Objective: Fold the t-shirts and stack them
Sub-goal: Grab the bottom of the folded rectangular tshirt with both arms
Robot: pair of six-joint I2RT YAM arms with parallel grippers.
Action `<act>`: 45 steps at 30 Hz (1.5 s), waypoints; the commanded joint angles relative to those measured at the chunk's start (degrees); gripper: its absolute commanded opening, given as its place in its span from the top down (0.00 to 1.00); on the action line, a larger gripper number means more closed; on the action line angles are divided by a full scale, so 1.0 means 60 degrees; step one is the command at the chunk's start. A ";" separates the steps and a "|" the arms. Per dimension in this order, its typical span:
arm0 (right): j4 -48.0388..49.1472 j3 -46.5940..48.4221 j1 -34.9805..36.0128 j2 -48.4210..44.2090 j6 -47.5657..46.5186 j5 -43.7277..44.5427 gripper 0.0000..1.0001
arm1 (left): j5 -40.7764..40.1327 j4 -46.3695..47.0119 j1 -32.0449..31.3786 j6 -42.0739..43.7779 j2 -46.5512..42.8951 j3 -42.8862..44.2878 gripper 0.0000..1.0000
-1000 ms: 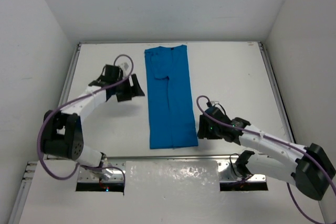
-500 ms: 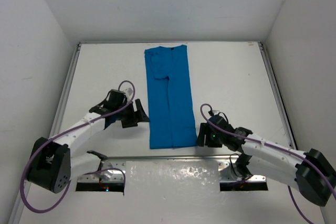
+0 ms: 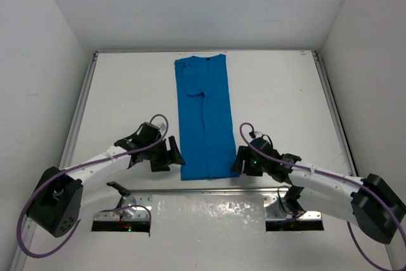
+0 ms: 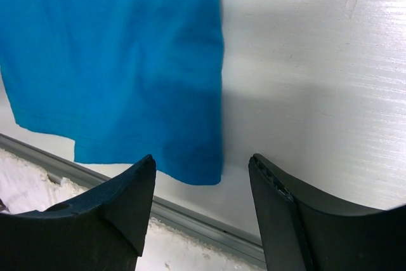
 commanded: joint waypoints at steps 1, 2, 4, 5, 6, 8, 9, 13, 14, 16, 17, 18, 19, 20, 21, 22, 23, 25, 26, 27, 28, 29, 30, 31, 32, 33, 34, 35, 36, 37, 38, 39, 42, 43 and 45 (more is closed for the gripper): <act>-0.0384 -0.0123 0.0110 -0.0064 0.0335 0.0379 0.39 | -0.0258 0.0078 -0.0373 -0.0375 0.0016 -0.0140 0.28; -0.0326 -0.0182 0.0110 -0.0137 0.0366 0.0380 0.39 | -0.0244 0.0180 -0.0490 -0.0477 0.0061 -0.0199 0.28; -0.0267 -0.0300 0.0125 -0.0197 0.0483 0.0380 0.40 | -0.0215 0.0459 -0.0608 -0.0609 0.0222 -0.0404 0.27; -0.0267 -0.0300 0.0140 -0.0182 0.0483 0.0365 0.40 | -0.0215 0.0561 -0.0695 -0.0697 0.0266 -0.0463 0.27; -0.0310 -0.0300 0.0154 -0.0081 0.0498 0.0394 0.41 | -0.0229 0.0663 -0.0725 -0.0727 0.0296 -0.0493 0.27; -0.0515 -0.0256 0.0198 0.0066 0.0556 0.0482 0.42 | -0.0346 0.0679 -0.0784 -0.0771 0.0398 -0.0522 0.26; -0.0516 -0.0256 0.0198 0.0067 0.0557 0.0468 0.42 | -0.0346 0.0693 -0.0799 -0.0756 0.0398 -0.0522 0.26; -0.0369 -0.0198 0.0359 0.0432 0.0644 0.0482 0.43 | -0.0391 0.0840 -0.0813 -0.0712 0.0675 -0.0449 0.26; -0.0471 -0.0125 0.0417 0.0506 0.0673 0.0569 0.43 | -0.0390 0.0898 -0.0813 -0.0712 0.0764 -0.0435 0.26; -0.0895 0.0108 0.0593 0.0652 0.0776 0.0862 0.44 | -0.0347 0.0986 -0.0828 -0.0727 0.0910 -0.0449 0.26; -0.1041 0.0183 0.0637 0.0783 0.0820 0.0950 0.45 | -0.0346 0.1117 -0.0842 -0.0756 0.0940 -0.0449 0.27; -0.1188 0.0256 0.0710 0.0843 0.0864 0.1038 0.46 | -0.0346 0.1176 -0.0857 -0.0771 0.0969 -0.0464 0.28; -0.1421 0.0358 0.0841 0.0930 0.0937 0.1228 0.47 | -0.0303 0.1279 -0.0886 -0.0800 0.1028 -0.0449 0.30; -0.1467 0.0388 0.0886 0.0946 0.0966 0.1287 0.47 | -0.0288 0.1323 -0.0887 -0.0815 0.1057 -0.0449 0.30; -0.1540 0.0417 0.0945 0.0989 0.1010 0.1346 0.49 | -0.0288 0.1353 -0.0916 -0.0815 0.1087 -0.0449 0.33; -0.1700 0.0476 0.1018 0.1004 0.1141 0.1477 0.51 | -0.0273 0.1411 -0.0916 -0.0829 0.1101 -0.0478 0.36; -0.1789 0.0505 0.1062 0.1033 0.1215 0.1551 0.52 | -0.0230 0.1527 -0.0930 -0.0858 0.1116 -0.0507 0.42; -0.2082 0.0564 0.1150 0.1078 0.1419 0.1697 0.57 | -0.0142 0.1631 -0.0945 -0.0917 0.1102 -0.0566 0.47; -0.2170 0.0579 0.1179 0.1092 0.1479 0.1829 0.59 | -0.0083 0.1762 -0.0960 -0.0975 0.1102 -0.0595 0.53; -0.2301 0.0593 0.1209 0.1121 0.1537 0.1888 0.60 | -0.0068 0.1864 -0.0960 -0.1005 0.1116 -0.0625 0.56; -0.2361 0.0622 0.1253 0.1136 0.1654 0.1947 0.63 | -0.0010 0.1909 -0.0989 -0.1020 0.1116 -0.0639 0.58; -0.2405 0.0637 0.1267 0.1165 0.1728 0.2034 0.64 | -0.0010 0.1982 -0.0989 -0.1049 0.1102 -0.0639 0.64; -0.2376 0.0637 0.1282 0.1224 0.1757 0.2050 0.66 | -0.0010 0.2012 -0.1004 -0.1078 0.1116 -0.0625 0.69; -0.2332 0.0681 0.1326 0.1268 0.1758 0.2035 0.70 | 0.0034 0.2056 -0.1018 -0.1108 0.1102 -0.0596 0.73; -0.2274 0.0710 0.1355 0.1312 0.1772 0.2021 0.71 | 0.0063 0.2128 -0.1018 -0.1122 0.1102 -0.0596 0.78; -0.2186 0.0740 0.1370 0.1370 0.1743 0.1991 0.73 | 0.0107 0.2158 -0.1018 -0.1151 0.1087 -0.0581 0.81; -0.2156 0.0870 0.1428 0.1545 0.1729 0.1977 0.74 | 0.0137 0.2173 -0.1033 -0.1152 0.1072 -0.0537 0.84; -0.2098 0.0944 0.1443 0.1648 0.1685 0.1947 0.75 | 0.0166 0.2231 -0.1048 -0.1195 0.1043 -0.0537 0.90; -0.2069 0.1032 0.1472 0.1750 0.1627 0.1933 0.75 | 0.0195 0.2275 -0.1062 -0.1225 0.1043 -0.0537 0.94; -0.1996 0.1221 0.1545 0.1969 0.1553 0.1904 0.76 | 0.0254 0.2305 -0.1062 -0.1297 0.0985 -0.0522 0.97; -0.1923 0.1310 0.1589 0.2073 0.1480 0.1874 0.78 | 0.0269 0.2319 -0.1077 -0.1327 0.0941 -0.0508 1.00; -0.1820 0.1427 0.1633 0.2175 0.1392 0.1830 0.79 | 0.0298 0.2320 -0.1077 -0.1357 0.0911 -0.0493 1.00; -0.1907 0.1779 0.1780 0.2469 0.1450 0.1888 0.85 | 0.0328 0.2291 -0.1077 -0.1445 0.0678 -0.0449 1.00; -0.1893 0.1780 0.1795 0.2484 0.1479 0.1874 0.87 | 0.0298 0.2174 -0.1077 -0.1445 0.0619 -0.0449 1.00; -0.1921 0.1751 0.1810 0.2396 0.1567 0.1918 0.98 | 0.0211 0.2042 -0.1077 -0.1445 0.0502 -0.0449 1.00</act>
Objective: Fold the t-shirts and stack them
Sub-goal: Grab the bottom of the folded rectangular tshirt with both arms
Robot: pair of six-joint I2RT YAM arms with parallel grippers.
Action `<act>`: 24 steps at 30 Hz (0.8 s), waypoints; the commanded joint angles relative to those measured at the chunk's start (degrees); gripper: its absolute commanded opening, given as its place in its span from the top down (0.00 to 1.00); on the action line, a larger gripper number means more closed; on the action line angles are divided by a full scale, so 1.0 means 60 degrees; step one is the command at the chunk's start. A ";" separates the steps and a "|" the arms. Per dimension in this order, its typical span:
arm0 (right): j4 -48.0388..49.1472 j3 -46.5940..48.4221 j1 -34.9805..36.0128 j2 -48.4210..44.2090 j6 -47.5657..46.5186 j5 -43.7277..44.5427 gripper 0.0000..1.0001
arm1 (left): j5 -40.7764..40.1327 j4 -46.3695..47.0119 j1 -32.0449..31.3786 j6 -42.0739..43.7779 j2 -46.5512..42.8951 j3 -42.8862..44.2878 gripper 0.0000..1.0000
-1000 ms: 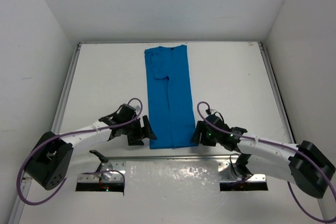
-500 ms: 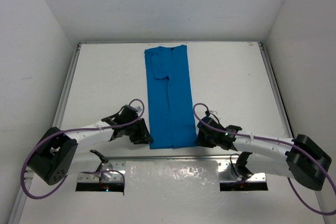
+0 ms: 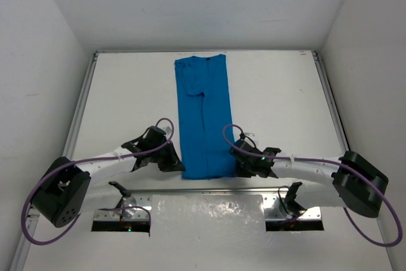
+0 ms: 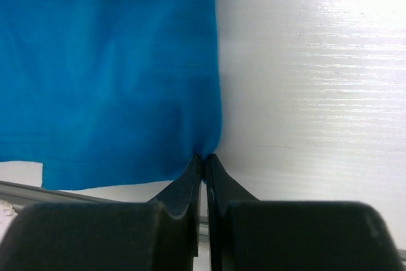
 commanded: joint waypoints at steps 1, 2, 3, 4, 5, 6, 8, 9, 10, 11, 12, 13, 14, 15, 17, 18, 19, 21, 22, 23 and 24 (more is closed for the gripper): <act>-0.0501 0.0060 0.0094 -0.0084 0.0055 0.0169 0.99 | -0.0023 -0.0049 -0.0115 -0.0104 -0.0406 0.0123 1.00; -0.0588 0.0046 0.0094 -0.0172 0.0056 0.0213 1.00 | -0.0038 -0.0109 -0.0115 -0.0119 -0.0464 0.0123 1.00; -0.0662 0.0075 0.0094 -0.0260 0.0056 0.0272 1.00 | -0.0067 -0.0225 -0.0101 -0.0206 -0.0581 0.0094 1.00; -0.0764 0.0119 0.0094 -0.0363 0.0041 0.0316 1.00 | -0.0067 -0.0270 -0.0115 -0.0250 -0.0669 0.0094 1.00; -0.0997 0.0162 0.0079 -0.0538 -0.0032 0.0374 1.00 | -0.0067 -0.0285 -0.0115 -0.0309 -0.0786 0.0094 1.00; -0.1144 0.0308 0.0094 -0.0641 -0.0090 0.0447 1.00 | -0.0053 -0.0372 -0.0115 -0.0411 -0.1019 0.0108 1.00; -0.1684 0.0557 0.0079 -0.0918 -0.0207 0.0725 1.00 | -0.0067 -0.0490 -0.0115 -0.0557 -0.1327 0.0195 1.00; -0.1818 0.0631 0.0094 -0.1007 -0.0252 0.0784 1.00 | -0.0082 -0.0679 -0.0115 -0.0602 -0.1445 0.0225 1.00; -0.1921 0.0704 0.0079 -0.1081 -0.0310 0.0843 1.00 | -0.0111 -0.0797 -0.0115 -0.0646 -0.1533 0.0269 1.00; -0.2125 0.0806 0.0094 -0.1212 -0.0354 0.0858 1.00 | -0.0169 -0.0899 -0.0115 -0.0777 -0.1781 0.0284 1.00; -0.2229 0.0836 0.0094 -0.1271 -0.0354 0.0858 1.00 | -0.0184 -0.0958 -0.0115 -0.0865 -0.1914 0.0270 1.00; -0.2288 0.0866 0.0094 -0.1330 -0.0355 0.0858 1.00 | -0.0184 -0.0988 -0.0115 -0.0938 -0.2046 0.0255 1.00; -0.2332 0.0866 0.0094 -0.1432 -0.0369 0.0844 1.00 | -0.0199 -0.1017 -0.0115 -0.1055 -0.2264 0.0211 1.00; -0.2361 0.0866 0.0108 -0.1477 -0.0369 0.0844 1.00 | -0.0213 -0.1148 -0.0115 -0.1129 -0.2354 0.0196 1.00; -0.2362 0.0852 0.0108 -0.1550 -0.0384 0.0800 1.00 | -0.0155 -0.1164 -0.0101 -0.1275 -0.2559 0.0065 1.00; -0.2333 0.0851 0.0108 -0.1565 -0.0413 0.0785 1.00 | -0.0155 -0.1193 -0.0115 -0.1334 -0.2661 0.0021 1.00; -0.2245 0.0837 0.0108 -0.1565 -0.0442 0.0756 1.00 | -0.0155 -0.1251 -0.0101 -0.1364 -0.2735 -0.0023 1.00; -0.2215 0.0807 0.0123 -0.1507 -0.0442 0.0653 1.00 | -0.0228 -0.1310 -0.0115 -0.1437 -0.3013 -0.0140 1.00; -0.2215 0.0836 0.0138 -0.1477 -0.0442 0.0653 1.00 | -0.0257 -0.1368 -0.0115 -0.1466 -0.3144 -0.0228 1.00; -0.2244 0.0851 0.0196 -0.1463 -0.0428 0.0682 1.00 | -0.0272 -0.1442 -0.0115 -0.1510 -0.3204 -0.0287 1.00; -0.2274 0.0880 0.0211 -0.1462 -0.0428 0.0740 1.00 | -0.0272 -0.1457 -0.0115 -0.1554 -0.3277 -0.0331 1.00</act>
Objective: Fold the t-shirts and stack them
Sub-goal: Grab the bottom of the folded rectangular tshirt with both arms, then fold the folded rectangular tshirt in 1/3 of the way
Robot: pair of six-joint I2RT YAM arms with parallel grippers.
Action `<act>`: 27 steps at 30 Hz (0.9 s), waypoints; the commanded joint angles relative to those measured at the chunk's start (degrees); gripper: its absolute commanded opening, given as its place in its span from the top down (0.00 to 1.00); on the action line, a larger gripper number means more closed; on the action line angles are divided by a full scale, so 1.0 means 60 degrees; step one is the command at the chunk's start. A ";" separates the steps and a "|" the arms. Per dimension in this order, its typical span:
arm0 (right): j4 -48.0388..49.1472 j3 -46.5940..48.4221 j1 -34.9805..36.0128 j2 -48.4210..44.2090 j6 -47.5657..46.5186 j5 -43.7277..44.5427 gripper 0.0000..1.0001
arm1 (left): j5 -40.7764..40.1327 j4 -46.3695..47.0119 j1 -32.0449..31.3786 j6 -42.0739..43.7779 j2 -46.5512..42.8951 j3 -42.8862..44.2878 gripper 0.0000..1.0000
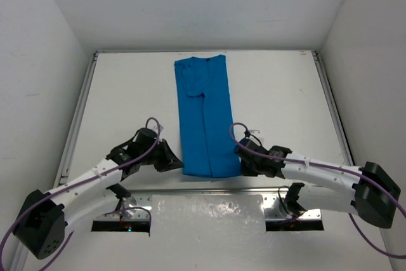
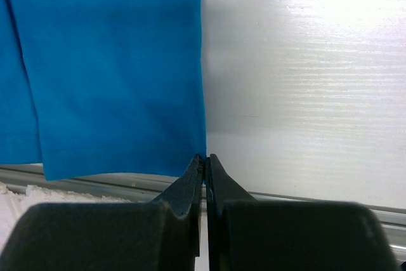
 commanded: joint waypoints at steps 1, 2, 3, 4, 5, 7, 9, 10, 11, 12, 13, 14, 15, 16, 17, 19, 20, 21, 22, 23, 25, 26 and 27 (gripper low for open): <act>-0.0226 0.0374 0.0153 -0.0031 -0.0107 0.0216 1.00 | -0.0054 -0.0178 -0.0068 -0.0348 -0.0421 -0.0312 1.00; -0.0241 0.0462 0.0138 -0.0031 -0.0165 0.0275 1.00 | -0.0025 -0.0135 -0.0082 -0.0537 -0.0480 -0.0386 1.00; -0.0343 0.0593 0.0153 -0.0002 -0.0224 0.0507 1.00 | -0.0010 0.0127 -0.0083 -0.0655 -0.0510 -0.0416 1.00; -0.0591 0.0957 0.0138 0.0129 -0.0399 0.0597 1.00 | 0.0005 0.0231 -0.0068 -0.0729 -0.0495 -0.0344 1.00; -0.0651 0.1193 0.0109 0.0232 -0.0545 0.0699 1.00 | -0.0067 0.0290 -0.0068 -0.0773 -0.0423 -0.0227 1.00; -0.0914 0.2100 0.0036 0.0831 -0.1131 0.1036 1.00 | -0.0127 0.0480 -0.0024 -0.0585 0.0147 0.0343 1.00; -0.1221 0.3151 -0.0284 0.1692 -0.1686 0.0979 1.00 | -0.0112 0.0423 0.0165 -0.0321 0.1051 0.1189 1.00; -0.1339 0.3477 -0.0388 0.1988 -0.1863 0.0949 1.00 | -0.0069 0.0234 0.0283 -0.0073 0.1362 0.1514 1.00; -0.1413 0.3814 -0.0520 0.2266 -0.2025 0.0920 1.00 | -0.0054 0.0159 0.0443 0.0016 0.1626 0.1837 1.00; -0.1500 0.4412 -0.0652 0.2530 -0.2302 0.0818 1.00 | -0.0010 0.0159 0.0851 0.0075 0.2020 0.2376 1.00; -0.1458 0.4664 -0.0972 0.2939 -0.2450 0.0759 1.00 | 0.0063 0.0202 0.1130 0.0192 0.2169 0.2614 1.00; -0.1385 0.4884 -0.1149 0.3117 -0.2567 0.0657 1.00 | 0.0122 0.0246 0.1452 0.0251 0.2316 0.2848 1.00; -0.1152 0.5278 -0.1542 0.3278 -0.2829 0.0540 1.00 | 0.0195 0.0290 0.2123 0.0353 0.2636 0.3271 1.00; -0.1063 0.5470 -0.1764 0.3642 -0.2962 0.0234 1.00 | 0.0326 0.0203 0.2419 0.0586 0.2871 0.3493 1.00; -0.1018 0.5704 -0.1969 0.3863 -0.3181 0.0057 1.00 | 0.0400 0.0145 0.2712 0.0705 0.3396 0.3959 1.00; -0.1105 0.6539 -0.2410 0.4593 -0.3460 -0.0251 1.00 | 0.0664 0.0144 0.3139 0.0982 0.3955 0.4445 1.00; -0.1164 0.6875 -0.2483 0.4830 -0.3592 -0.0281 1.00 | 0.0664 0.0100 0.3198 0.1042 0.4219 0.4708 1.00; -0.1280 0.7459 -0.2585 0.5050 -0.3840 -0.0296 1.00 | 0.0650 0.0115 0.3213 0.1144 0.4743 0.5160 1.00; -0.1325 0.7697 -0.2673 0.5270 -0.3930 -0.0398 1.00 | 0.0679 0.0216 0.3213 0.1131 0.5010 0.5353 1.00; -0.1383 0.7931 -0.2761 0.5635 -0.4032 -0.0457 1.00 | 0.0708 0.0246 0.3228 0.1116 0.5476 0.5718 1.00; -0.1370 0.8386 -0.3069 0.5930 -0.4077 -0.0559 1.00 | 0.0708 0.0319 0.3301 0.1101 0.5846 0.6028 1.00; -0.1355 0.8605 -0.3200 0.6163 -0.4106 -0.0705 1.00 | 0.0708 0.0349 0.3388 0.1087 0.6152 0.6290 1.00; -0.1326 0.8694 -0.3434 0.6282 -0.4135 -0.0750 1.00 | 0.0766 0.0422 0.3418 0.1101 0.6300 0.6409 1.00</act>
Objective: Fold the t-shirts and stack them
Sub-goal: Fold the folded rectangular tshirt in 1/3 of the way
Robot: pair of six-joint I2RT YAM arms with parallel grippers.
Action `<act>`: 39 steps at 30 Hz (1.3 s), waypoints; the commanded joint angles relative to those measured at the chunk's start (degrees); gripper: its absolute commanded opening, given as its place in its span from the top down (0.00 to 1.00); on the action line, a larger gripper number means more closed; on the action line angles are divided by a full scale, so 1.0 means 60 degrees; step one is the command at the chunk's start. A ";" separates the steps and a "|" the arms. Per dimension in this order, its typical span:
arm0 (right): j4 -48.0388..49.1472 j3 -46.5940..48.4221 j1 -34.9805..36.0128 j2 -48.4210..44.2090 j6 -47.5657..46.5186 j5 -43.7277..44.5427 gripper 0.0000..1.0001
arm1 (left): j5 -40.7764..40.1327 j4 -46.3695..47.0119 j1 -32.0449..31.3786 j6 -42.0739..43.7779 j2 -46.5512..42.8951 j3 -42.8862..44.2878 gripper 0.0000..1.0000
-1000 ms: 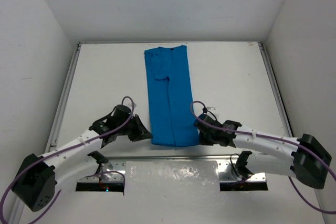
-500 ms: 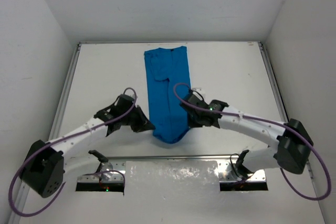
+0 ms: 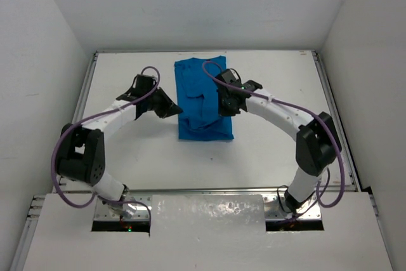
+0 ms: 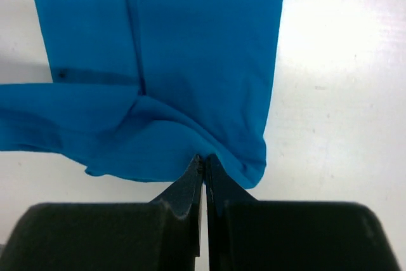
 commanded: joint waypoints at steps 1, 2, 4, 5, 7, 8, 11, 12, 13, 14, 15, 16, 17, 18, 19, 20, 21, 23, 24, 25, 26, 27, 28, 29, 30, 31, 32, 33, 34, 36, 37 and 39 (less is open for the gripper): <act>-0.0123 0.0648 -0.0539 0.0344 -0.0460 -0.0353 1.00 | 0.0235 0.0306 0.0202 0.0270 0.0392 0.0697 1.00; -0.0152 0.0852 -0.0758 0.0607 -0.0533 -0.0498 1.00 | 0.0206 0.0233 0.0289 0.0401 0.0684 0.1018 1.00; -0.0182 0.1072 -0.0921 0.0828 -0.0636 -0.0617 1.00 | 0.0249 0.0189 0.0305 0.0490 0.0992 0.1313 1.00; -0.0211 0.1276 -0.1008 0.0916 -0.0723 -0.0675 1.00 | 0.0293 0.0189 0.0334 0.0520 0.1299 0.1546 1.00; -0.0168 0.1439 -0.1228 0.1150 -0.0797 -0.0763 1.00 | 0.0425 0.0247 0.0334 0.0476 0.1593 0.1694 1.00; -0.0182 0.1614 -0.1374 0.1253 -0.0841 -0.0807 1.00 | 0.0440 0.0305 0.0363 0.0418 0.1812 0.1767 1.00; -0.0357 0.2169 -0.1667 0.1765 -0.1001 -0.1027 1.00 | 0.0426 0.0525 0.0451 0.0315 0.2164 0.1972 1.00; -0.0387 0.2331 -0.1712 0.1897 -0.1060 -0.1056 1.00 | 0.0411 0.0453 0.0480 0.0387 0.2253 0.2075 1.00; -0.0460 0.2623 -0.1771 0.2130 -0.1177 -0.1056 1.00 | 0.0411 0.0409 0.0524 0.0432 0.2457 0.2308 1.00; -0.0446 0.2757 -0.1873 0.2234 -0.1236 -0.1071 1.00 | 0.0411 0.0379 0.0568 0.0476 0.2531 0.2397 1.00; -0.0446 0.2903 -0.1903 0.2438 -0.1266 -0.1158 1.00 | 0.0396 0.0364 0.0583 0.0505 0.2576 0.2572 1.00; -0.0475 0.3194 -0.1990 0.2542 -0.1338 -0.1217 1.00 | 0.0367 0.0379 0.0641 0.0534 0.2707 0.2661 1.00; -0.0518 0.3342 -0.2020 0.2673 -0.1354 -0.1290 1.00 | 0.0338 0.0379 0.0656 0.0549 0.2781 0.2749 1.00; -0.0664 0.3518 -0.2064 0.2950 -0.1397 -0.1407 1.00 | 0.0366 0.0364 0.0729 0.0549 0.2955 0.2909 1.00; -0.0709 0.3839 -0.2079 0.3083 -0.1398 -0.1423 1.00 | 0.0410 0.0364 0.0758 0.0535 0.3044 0.2998 1.00; -0.0724 0.3943 -0.2108 0.3172 -0.1398 -0.1452 1.00 | 0.0527 0.0451 0.0788 0.0477 0.3117 0.3057 1.00; -0.0724 0.4046 -0.2123 0.3245 -0.1383 -0.1481 1.00 | 0.0528 0.0496 0.0817 0.0447 0.3162 0.3101 1.00; -0.0666 0.4237 -0.2181 0.3421 -0.1383 -0.1496 1.00 | 0.0557 0.0671 0.0949 0.0315 0.3250 0.3174 1.00; -0.0680 0.4339 -0.2196 0.3494 -0.1383 -0.1525 1.00 | 0.0572 0.0730 0.0993 0.0271 0.3265 0.3174 1.00; -0.0738 0.4572 -0.2225 0.3582 -0.1383 -0.1583 1.00 | 0.0557 0.0760 0.1066 0.0256 0.3308 0.3203 1.00; -0.0782 0.4661 -0.2225 0.3728 -0.1383 -0.1584 1.00 | 0.0615 0.0789 0.1095 0.0227 0.3352 0.3247 1.00; -0.0812 0.4749 -0.2240 0.3787 -0.1383 -0.1584 1.00 | 0.0645 0.0818 0.1139 0.0227 0.3396 0.3277 1.00; -0.0783 0.4837 -0.2254 0.3831 -0.1369 -0.1584 1.00 | 0.0660 0.0833 0.1169 0.0227 0.3469 0.3335 1.00; -0.0783 0.4881 -0.2269 0.3904 -0.1354 -0.1584 1.00 | 0.0660 0.0819 0.1169 0.0241 0.3528 0.3365 1.00; -0.0783 0.4911 -0.2284 0.3949 -0.1325 -0.1584 1.00 | 0.0674 0.0833 0.1183 0.0242 0.3586 0.3394 1.00; -0.0768 0.4998 -0.2342 0.3993 -0.1266 -0.1598 1.00 | 0.0703 0.0848 0.1184 0.0227 0.3703 0.3452 1.00; -0.0753 0.5028 -0.2386 0.4066 -0.1222 -0.1627 1.00 | 0.0776 0.0906 0.1184 0.0212 0.3791 0.3482 1.00; -0.0724 0.5057 -0.2401 0.4081 -0.1164 -0.1628 1.00 | 0.0820 0.0964 0.1184 0.0198 0.3937 0.3540 1.00; -0.0666 0.5188 -0.2444 0.4124 -0.1134 -0.1657 1.00 | 0.0893 0.1023 0.1184 0.0169 0.3996 0.3570 1.00; -0.0738 0.5437 -0.2503 0.4344 -0.1076 -0.1701 1.00 | 0.0938 0.1184 0.1184 0.0110 0.4259 0.3744 1.00; -0.0782 0.5772 -0.2562 0.4446 -0.1046 -0.1716 1.00 | 0.0924 0.1272 0.1198 0.0110 0.4348 0.3833 1.00; -0.0943 0.6300 -0.2620 0.4796 -0.1017 -0.1759 1.00 | 0.0938 0.1345 0.1198 0.0110 0.4698 0.4110 1.00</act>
